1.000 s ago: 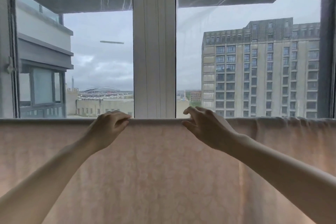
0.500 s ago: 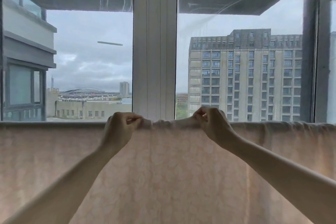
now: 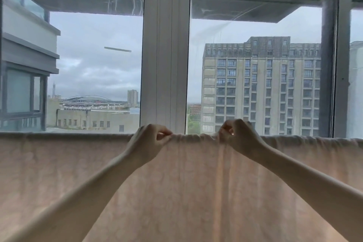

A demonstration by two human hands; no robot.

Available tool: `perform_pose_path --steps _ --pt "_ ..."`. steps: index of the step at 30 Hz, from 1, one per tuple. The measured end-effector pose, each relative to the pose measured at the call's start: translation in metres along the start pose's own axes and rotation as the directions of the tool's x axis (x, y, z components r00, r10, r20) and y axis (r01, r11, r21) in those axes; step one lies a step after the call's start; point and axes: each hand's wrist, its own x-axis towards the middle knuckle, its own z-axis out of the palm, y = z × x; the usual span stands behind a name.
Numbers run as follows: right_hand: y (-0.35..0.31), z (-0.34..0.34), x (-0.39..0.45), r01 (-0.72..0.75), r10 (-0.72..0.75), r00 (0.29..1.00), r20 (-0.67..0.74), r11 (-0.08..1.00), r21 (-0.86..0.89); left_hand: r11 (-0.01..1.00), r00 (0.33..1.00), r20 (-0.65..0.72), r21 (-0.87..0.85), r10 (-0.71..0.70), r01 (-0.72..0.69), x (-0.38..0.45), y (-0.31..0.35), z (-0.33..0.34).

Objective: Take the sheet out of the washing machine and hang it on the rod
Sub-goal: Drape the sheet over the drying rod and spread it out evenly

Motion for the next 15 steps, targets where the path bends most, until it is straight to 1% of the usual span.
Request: perform_pose_path --steps 4,9,13,15 --pt "-0.012 0.001 -0.003 0.044 -0.044 0.998 0.039 0.999 0.017 0.993 0.999 0.042 0.114 0.001 -0.006 -0.002 -0.01 -0.009" --pt "-0.038 0.014 -0.001 0.15 -0.149 0.983 0.107 0.989 0.004 0.984 0.994 0.082 0.166 -0.076 0.062 -0.007 -0.031 -0.029" --pt "-0.058 0.031 0.004 0.211 -0.209 0.968 0.141 0.977 0.0 0.965 0.992 0.053 0.24 -0.118 0.102 -0.013 -0.051 -0.047" --pt "-0.068 0.038 0.007 0.232 -0.231 0.962 0.144 0.973 0.015 0.946 0.992 0.032 0.307 -0.123 0.107 -0.019 -0.06 -0.057"
